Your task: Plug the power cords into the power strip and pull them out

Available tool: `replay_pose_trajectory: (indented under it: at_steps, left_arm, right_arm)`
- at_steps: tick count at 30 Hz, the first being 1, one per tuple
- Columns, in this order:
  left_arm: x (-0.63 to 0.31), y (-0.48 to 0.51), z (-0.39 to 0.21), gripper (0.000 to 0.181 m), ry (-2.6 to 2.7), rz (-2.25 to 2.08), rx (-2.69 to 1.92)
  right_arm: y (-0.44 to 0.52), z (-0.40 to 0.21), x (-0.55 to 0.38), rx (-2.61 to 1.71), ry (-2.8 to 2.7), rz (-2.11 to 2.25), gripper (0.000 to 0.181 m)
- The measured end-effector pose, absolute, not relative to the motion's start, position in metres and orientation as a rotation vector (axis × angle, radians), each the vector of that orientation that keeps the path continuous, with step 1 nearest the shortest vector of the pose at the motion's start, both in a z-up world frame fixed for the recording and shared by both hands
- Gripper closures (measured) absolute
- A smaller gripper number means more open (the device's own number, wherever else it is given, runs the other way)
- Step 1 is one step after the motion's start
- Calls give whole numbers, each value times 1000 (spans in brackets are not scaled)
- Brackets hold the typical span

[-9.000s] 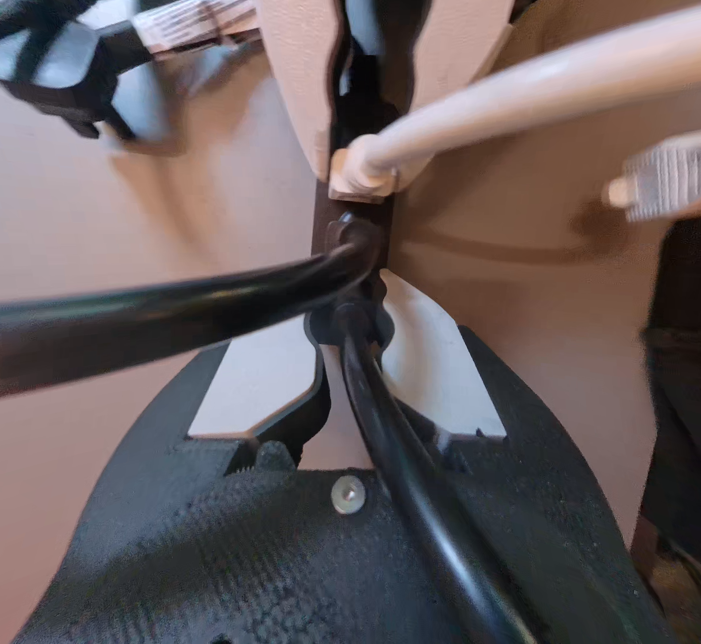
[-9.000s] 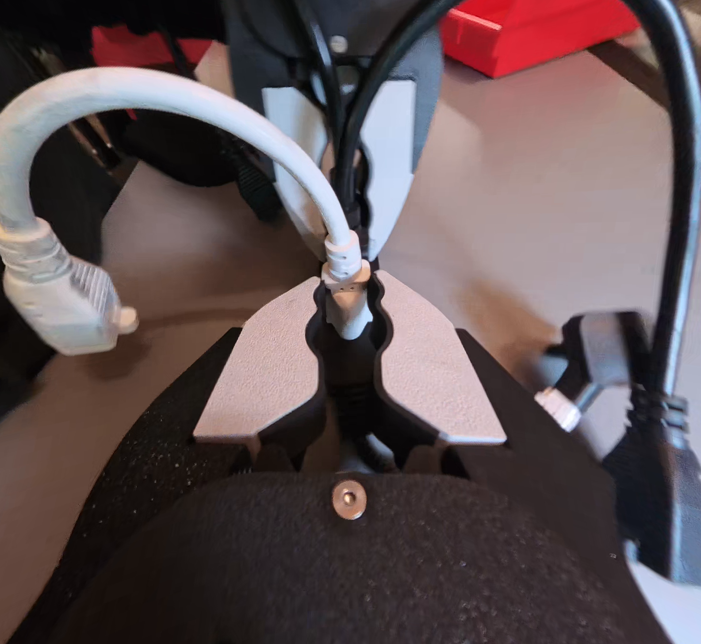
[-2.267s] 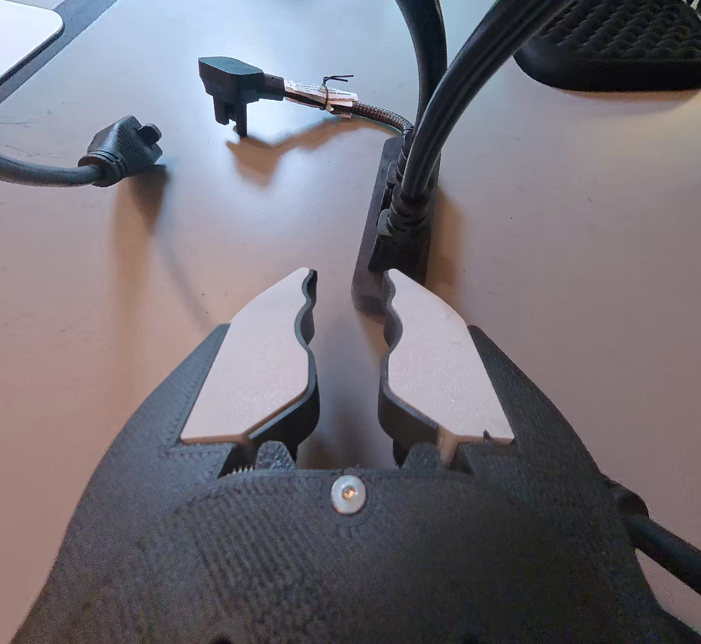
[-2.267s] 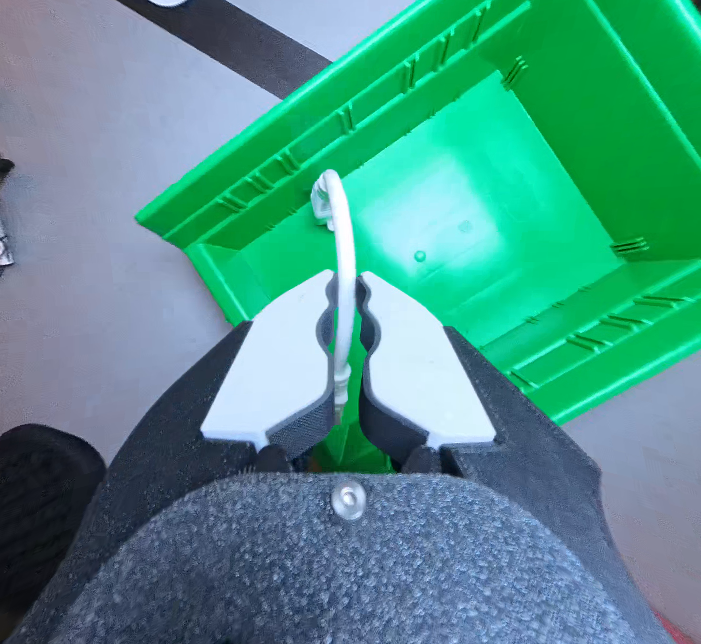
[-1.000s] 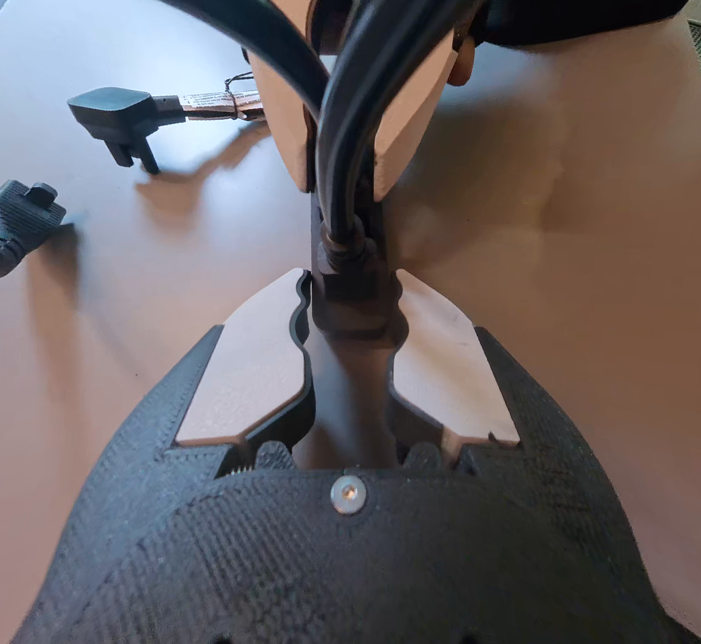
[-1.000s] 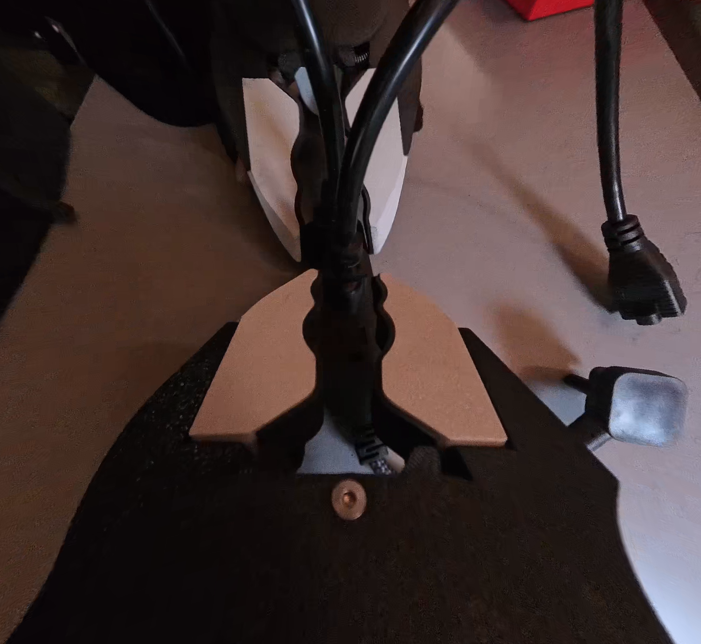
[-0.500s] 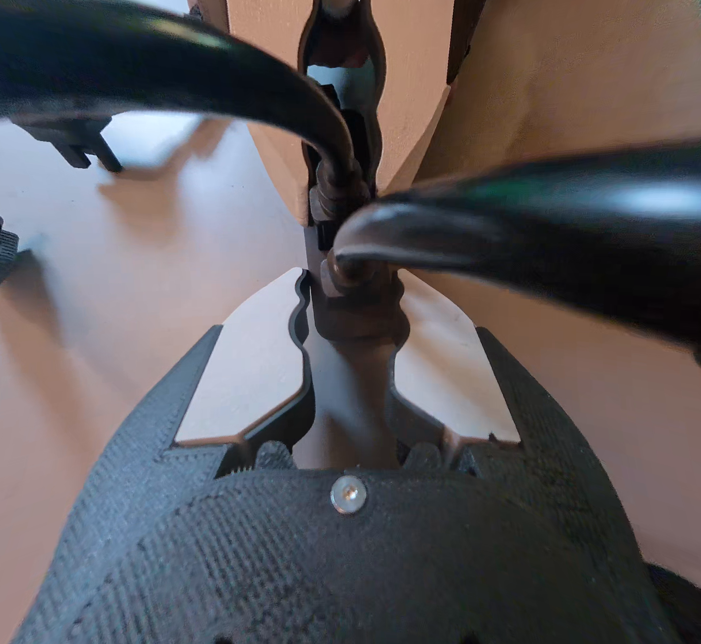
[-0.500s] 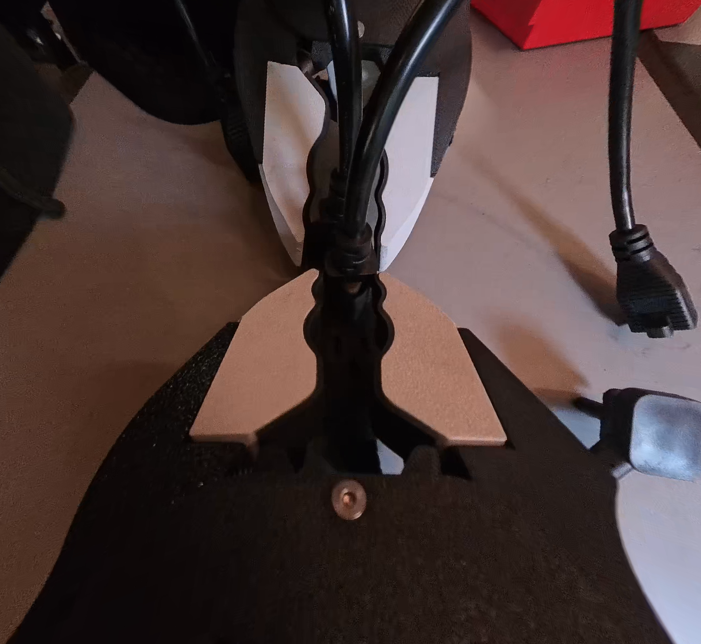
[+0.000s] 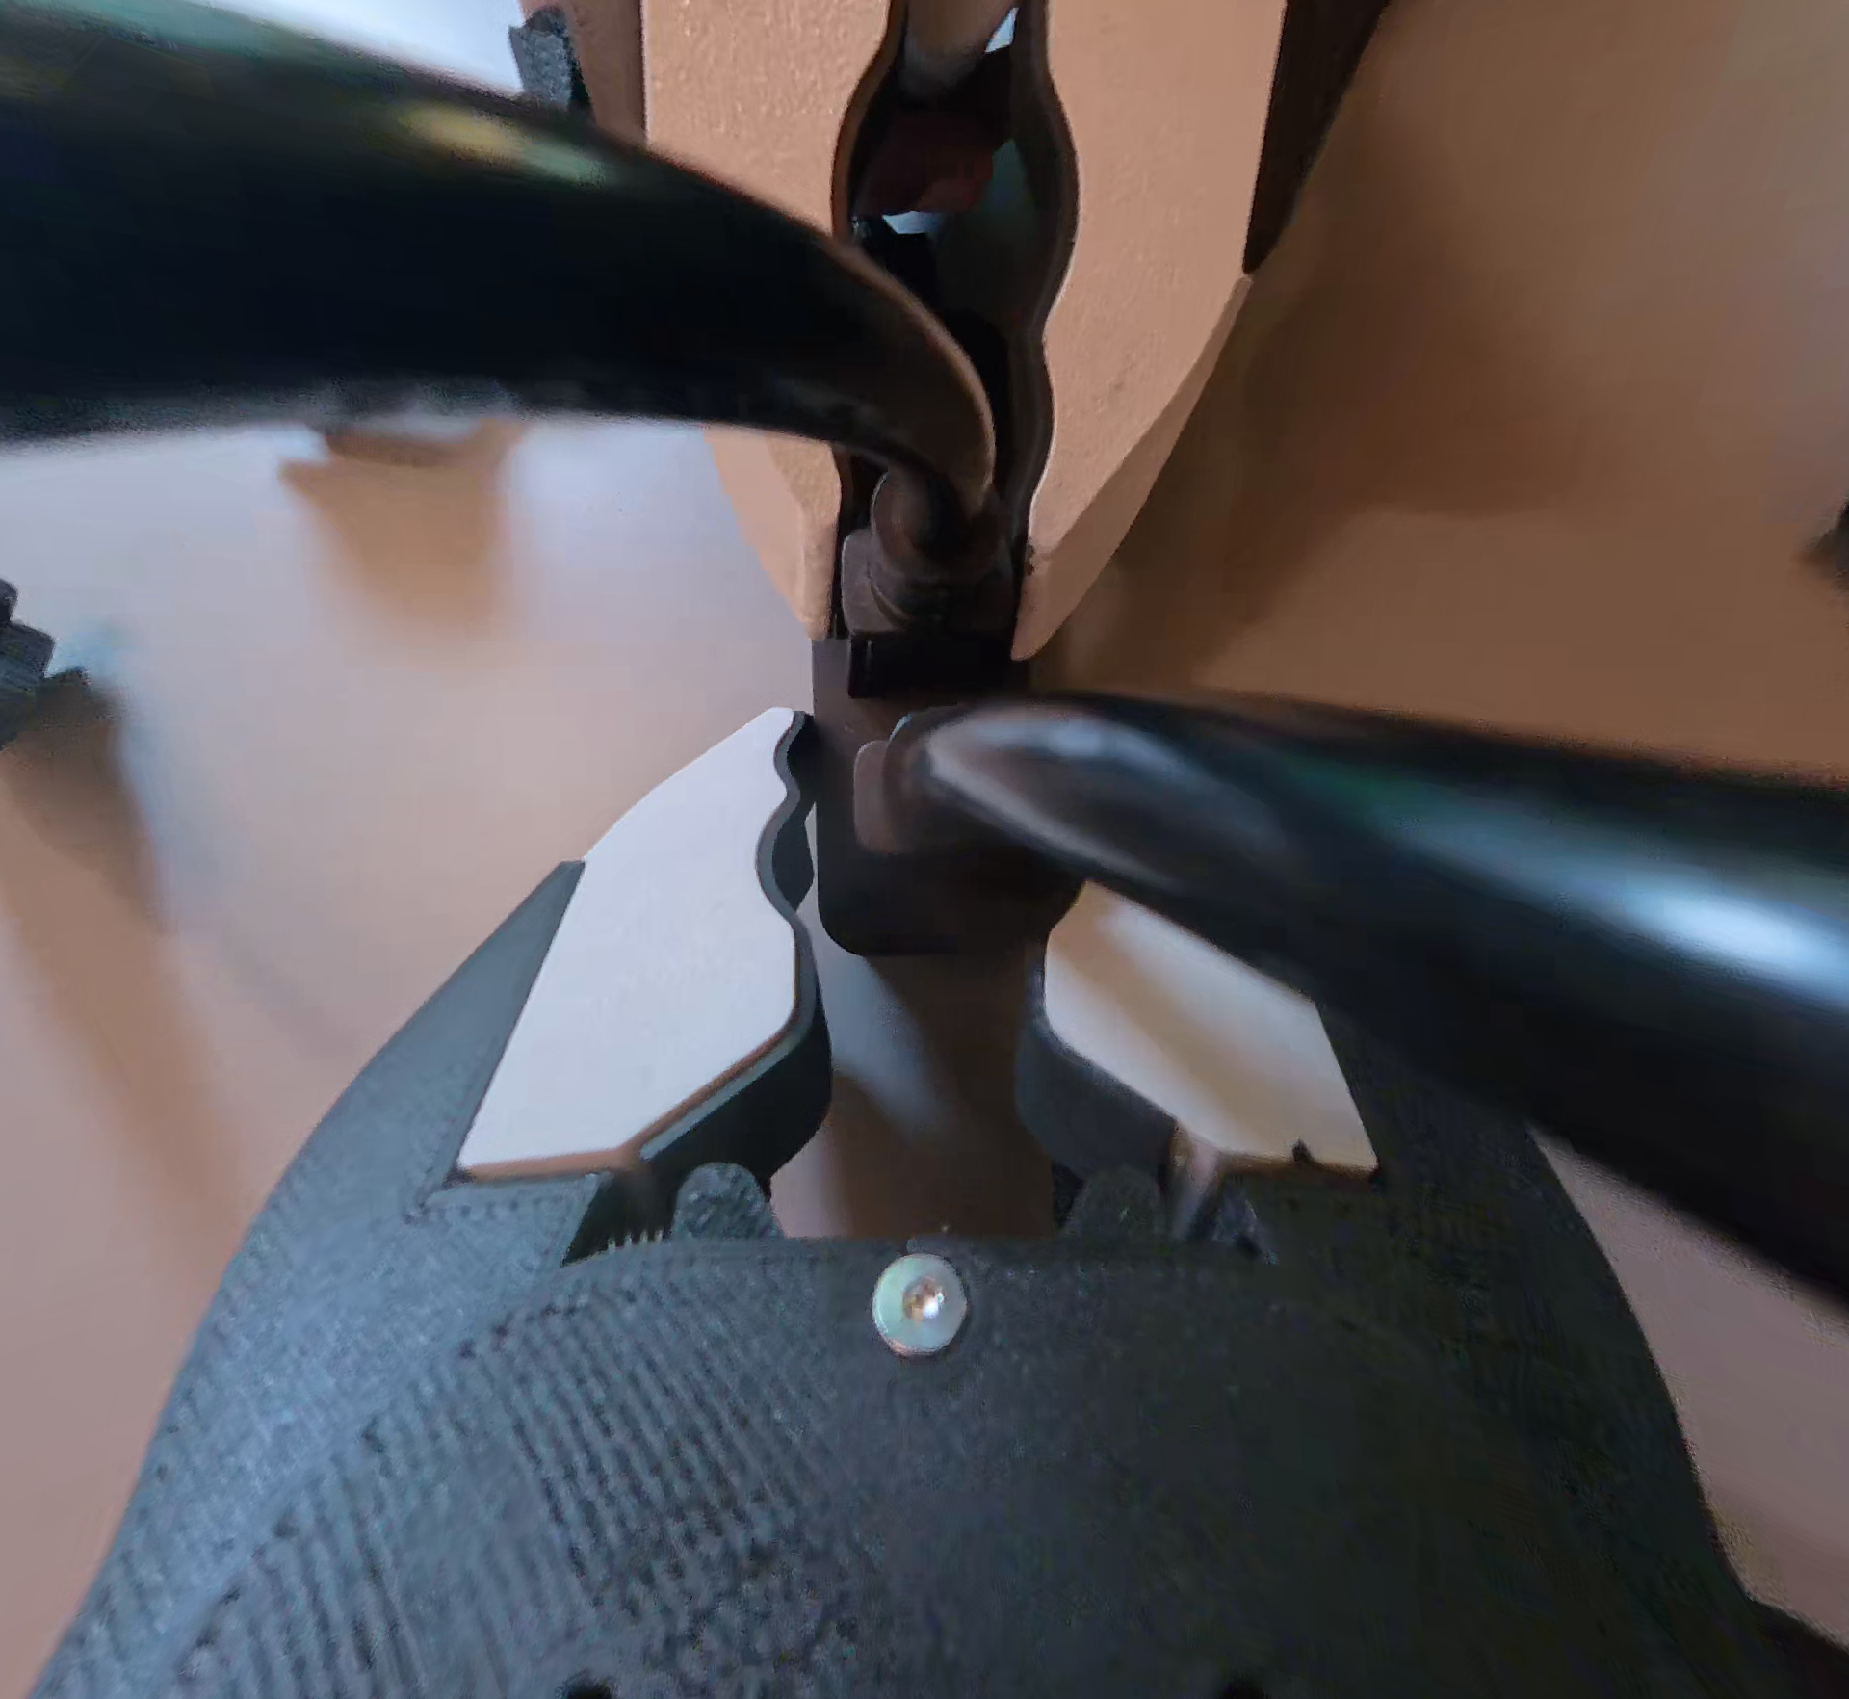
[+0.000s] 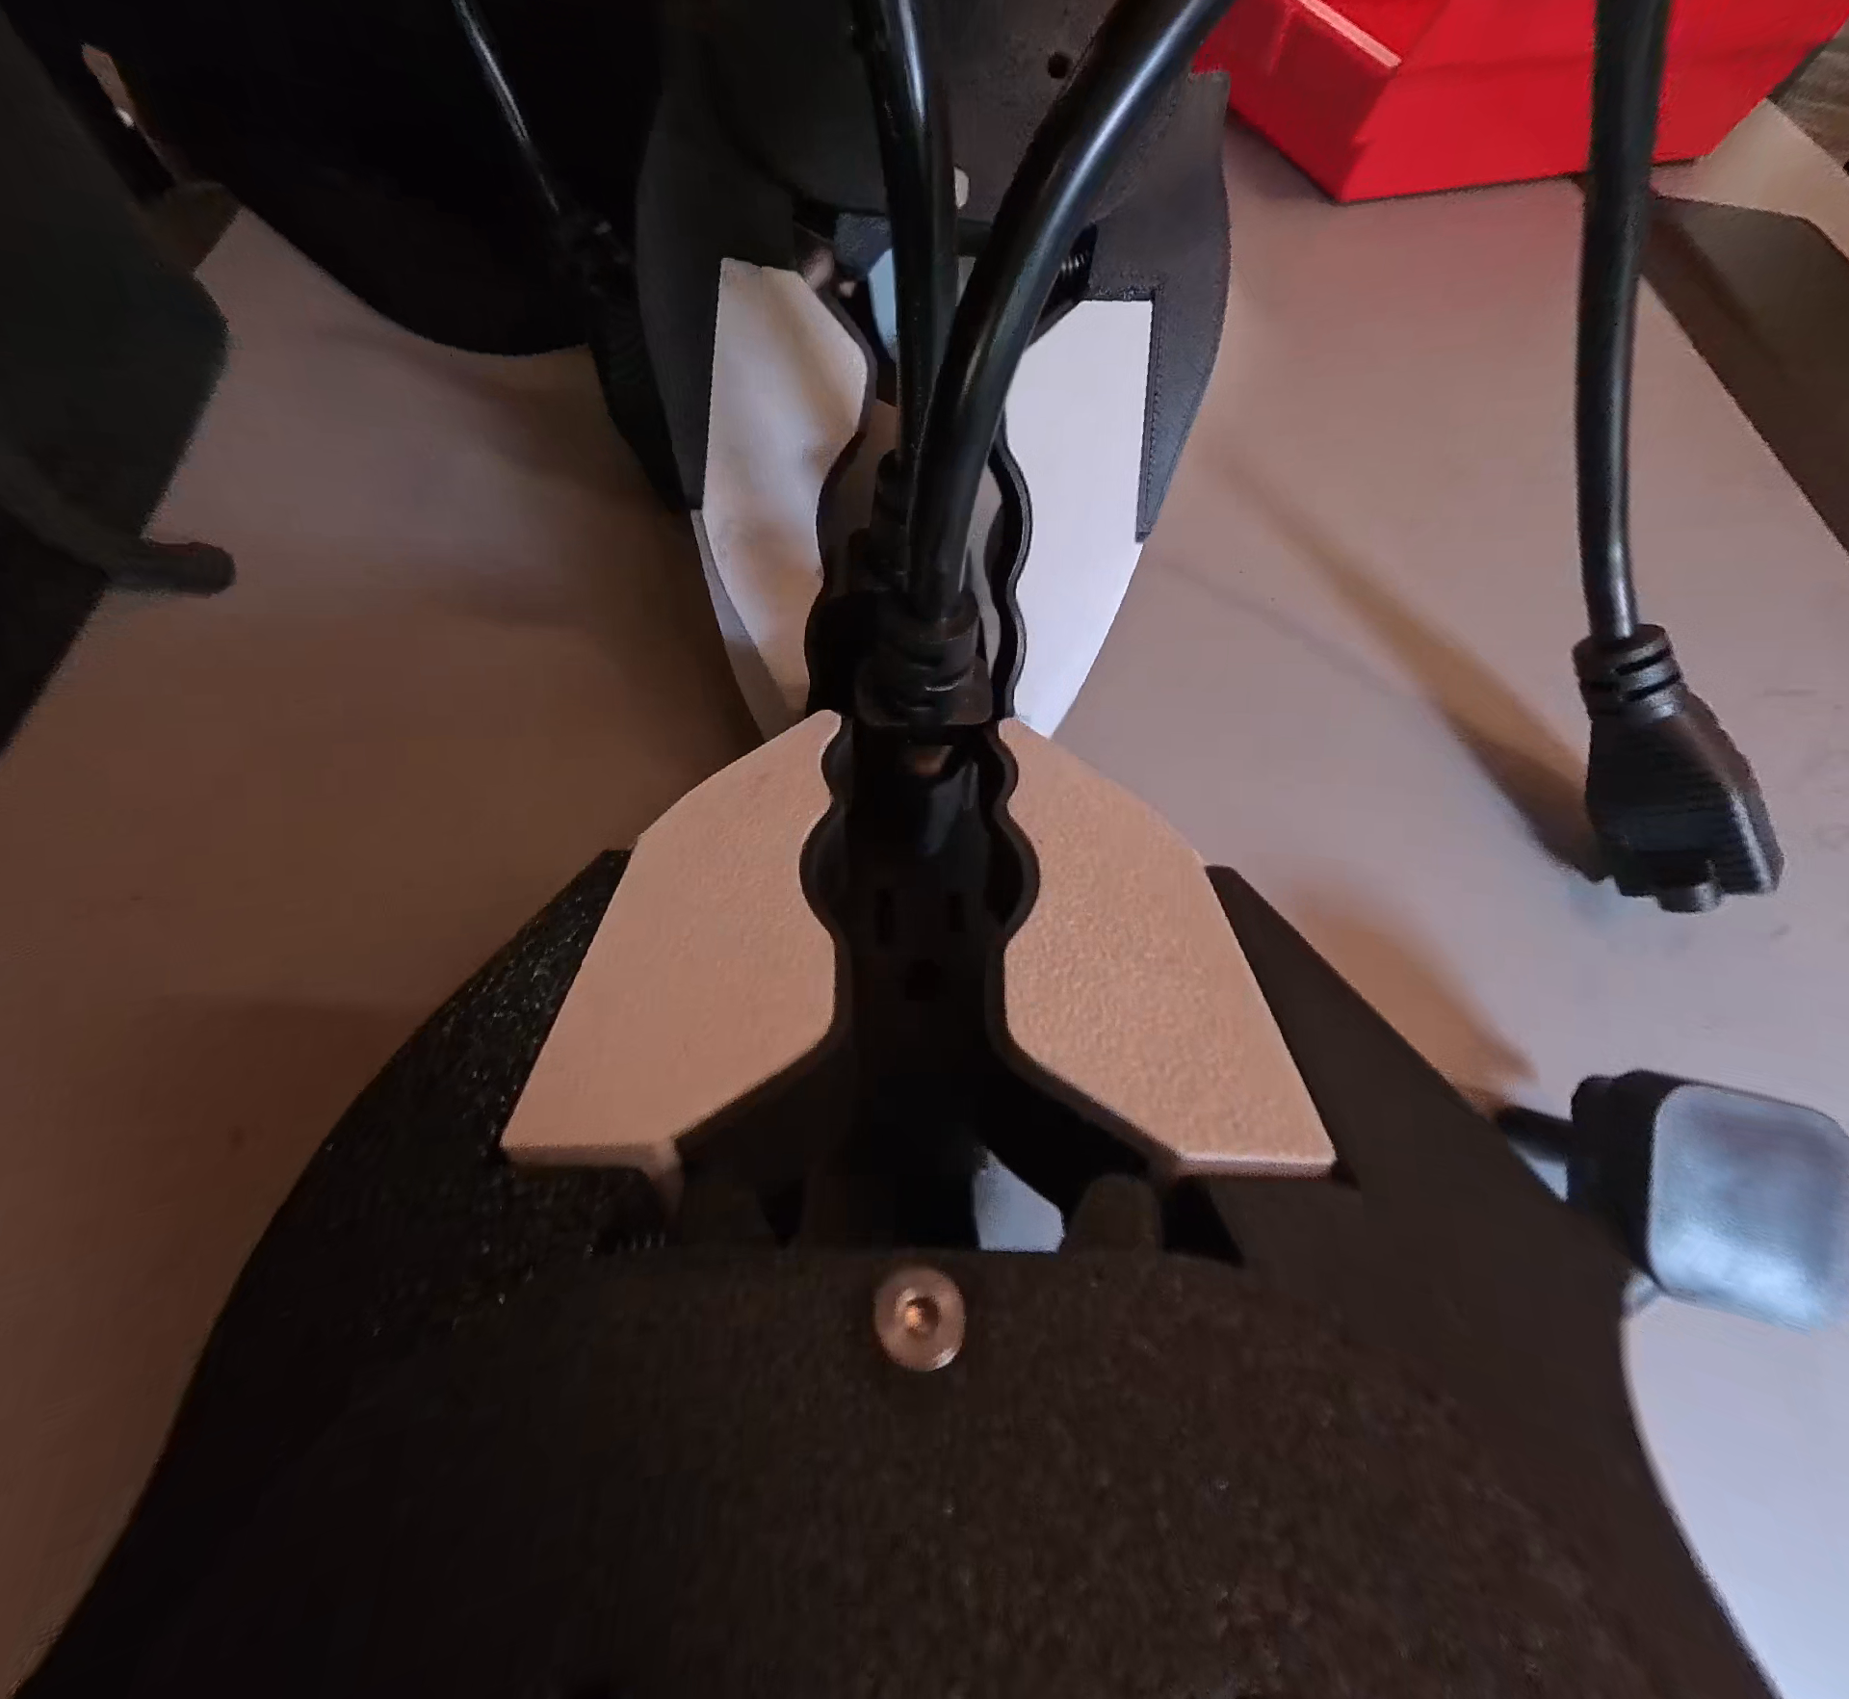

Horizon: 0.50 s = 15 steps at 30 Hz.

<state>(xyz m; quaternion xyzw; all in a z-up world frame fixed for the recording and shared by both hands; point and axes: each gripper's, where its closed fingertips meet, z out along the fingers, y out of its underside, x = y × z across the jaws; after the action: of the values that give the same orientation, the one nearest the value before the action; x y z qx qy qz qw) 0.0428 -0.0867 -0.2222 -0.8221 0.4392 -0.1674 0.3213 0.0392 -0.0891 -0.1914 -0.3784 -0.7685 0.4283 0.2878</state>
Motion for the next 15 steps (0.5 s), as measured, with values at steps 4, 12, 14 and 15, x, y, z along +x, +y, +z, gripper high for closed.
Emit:
replay_pose_trajectory:
  at_steps: [4, 12, 14, 15]
  left_arm:
    - [46, -93, -222, 138, 1170, -505, -2111]
    - [51, -99, -222, 138, 1157, -581, -2107]
    - [51, -99, -222, 138, 1143, -594, -2106]
    - [51, -100, -222, 138, 1135, -606, -2104]
  right_arm:
    - [-95, -188, 42, -976, -2043, 1197, 158]
    - [-102, -186, 44, -952, -2050, 1220, 159]
    - [-102, -186, 44, -971, -2043, 1226, 159]
    - [-102, -186, 44, -981, -2039, 1226, 159]
